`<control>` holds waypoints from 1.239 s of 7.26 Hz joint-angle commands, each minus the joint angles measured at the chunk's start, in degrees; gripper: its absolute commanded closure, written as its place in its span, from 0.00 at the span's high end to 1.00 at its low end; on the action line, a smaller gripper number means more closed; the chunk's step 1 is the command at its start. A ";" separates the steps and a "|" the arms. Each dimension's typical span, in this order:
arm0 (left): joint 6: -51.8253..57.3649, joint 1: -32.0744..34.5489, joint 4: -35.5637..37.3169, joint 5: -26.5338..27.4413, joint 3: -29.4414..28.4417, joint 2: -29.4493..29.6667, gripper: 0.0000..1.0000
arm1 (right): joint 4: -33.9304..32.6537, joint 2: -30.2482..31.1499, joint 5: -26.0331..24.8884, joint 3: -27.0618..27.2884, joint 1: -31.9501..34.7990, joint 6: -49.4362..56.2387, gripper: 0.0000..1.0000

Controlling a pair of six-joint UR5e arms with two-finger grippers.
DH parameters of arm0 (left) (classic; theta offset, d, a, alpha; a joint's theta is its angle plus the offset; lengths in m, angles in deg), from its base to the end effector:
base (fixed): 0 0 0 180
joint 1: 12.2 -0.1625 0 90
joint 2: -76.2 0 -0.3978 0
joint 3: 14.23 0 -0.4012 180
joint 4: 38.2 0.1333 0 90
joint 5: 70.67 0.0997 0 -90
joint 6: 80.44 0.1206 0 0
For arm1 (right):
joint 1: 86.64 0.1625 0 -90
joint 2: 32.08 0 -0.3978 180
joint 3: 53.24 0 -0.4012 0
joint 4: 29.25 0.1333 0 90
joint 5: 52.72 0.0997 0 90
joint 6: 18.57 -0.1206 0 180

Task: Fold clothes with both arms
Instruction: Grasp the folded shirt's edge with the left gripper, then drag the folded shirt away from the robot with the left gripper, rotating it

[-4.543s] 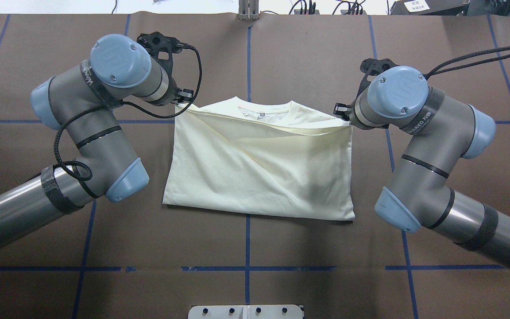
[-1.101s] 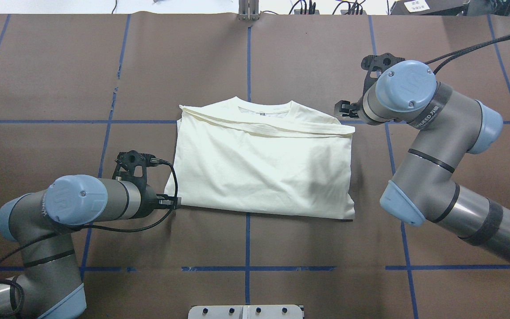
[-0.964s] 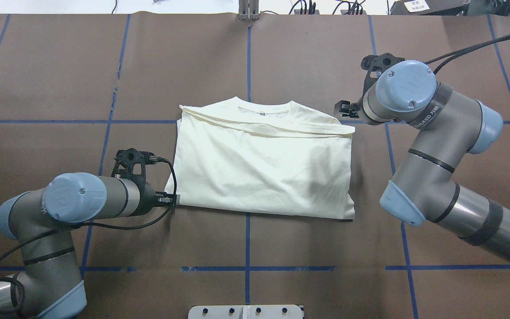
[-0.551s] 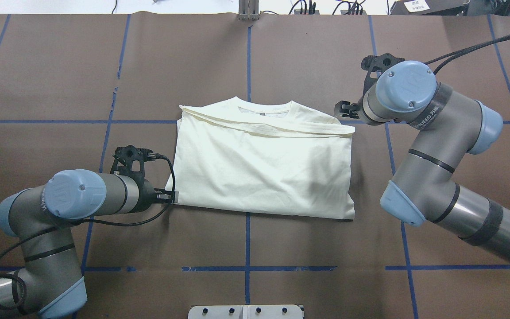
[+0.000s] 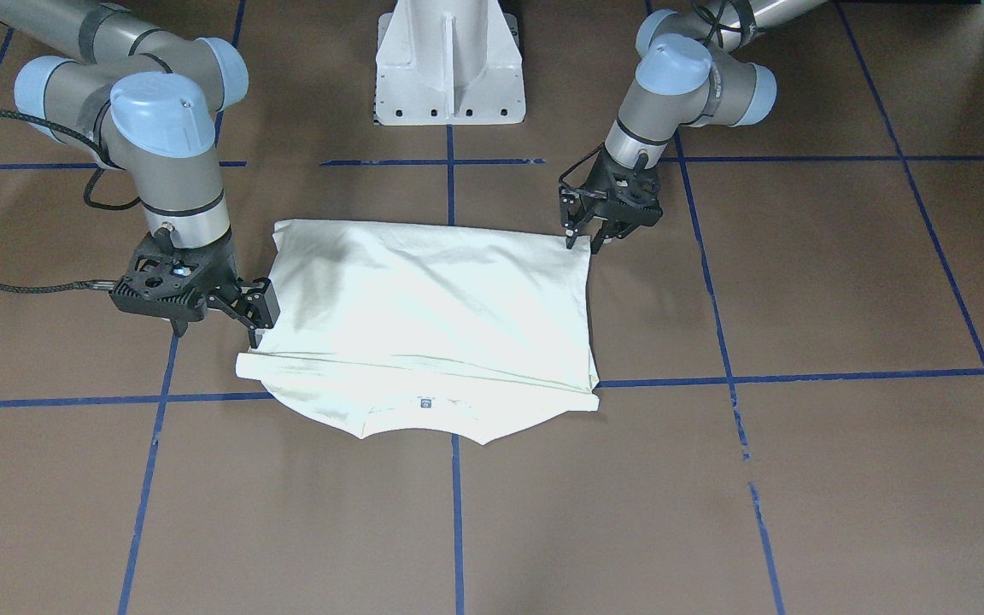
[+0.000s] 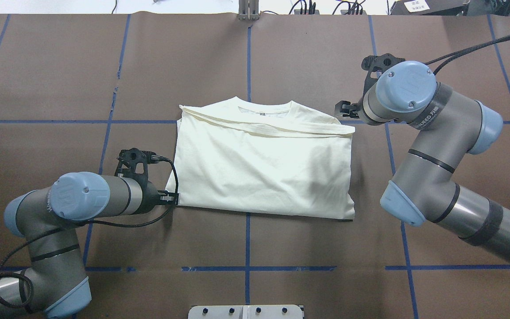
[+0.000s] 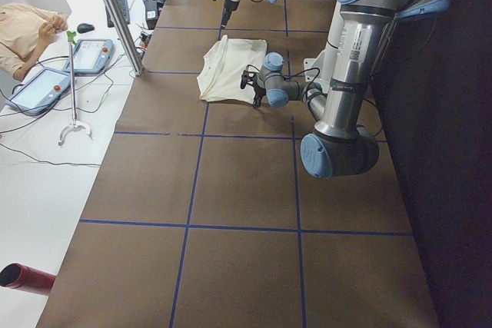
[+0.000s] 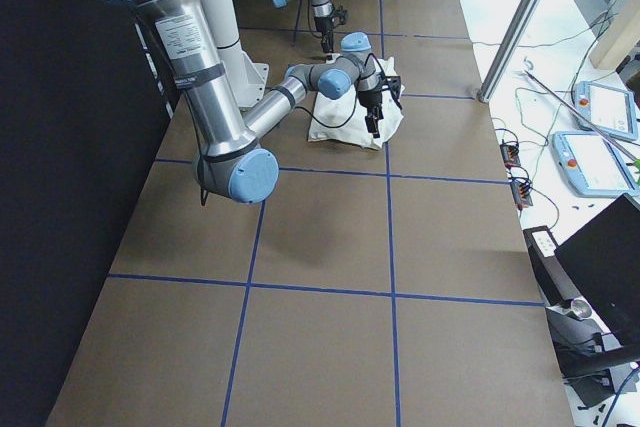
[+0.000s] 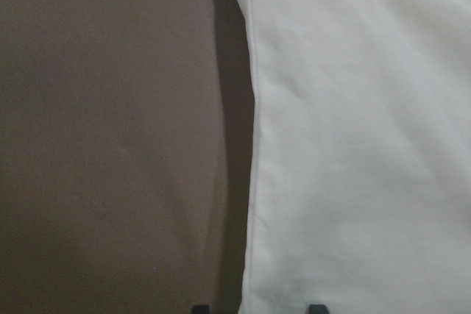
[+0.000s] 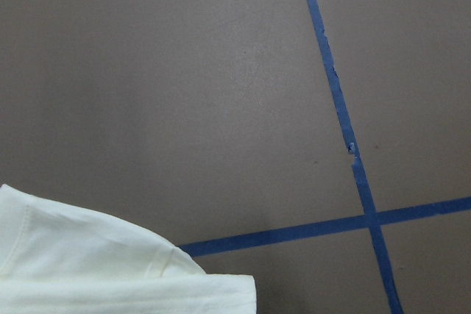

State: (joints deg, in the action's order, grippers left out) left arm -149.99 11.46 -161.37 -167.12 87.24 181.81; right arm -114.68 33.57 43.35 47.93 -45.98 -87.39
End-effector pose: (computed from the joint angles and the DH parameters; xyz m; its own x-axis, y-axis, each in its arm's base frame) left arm 0.5178 -0.3576 0.3359 0.5340 0.1451 -0.8330 0.1311 0.9590 0.2511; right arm -0.4100 -0.5111 0.3194 0.7566 0.1762 0.6297 -0.3463 0.9249 0.1572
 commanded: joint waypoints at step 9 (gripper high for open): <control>18.38 18.94 0.39 0.21 -18.85 12.10 0.00 | 0.09 -0.26 -0.01 0.08 -0.14 -0.18 1.00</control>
State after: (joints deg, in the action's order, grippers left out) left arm -134.83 26.04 -160.88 -166.92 77.71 187.12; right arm -114.60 33.40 43.28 48.02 -46.11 -87.56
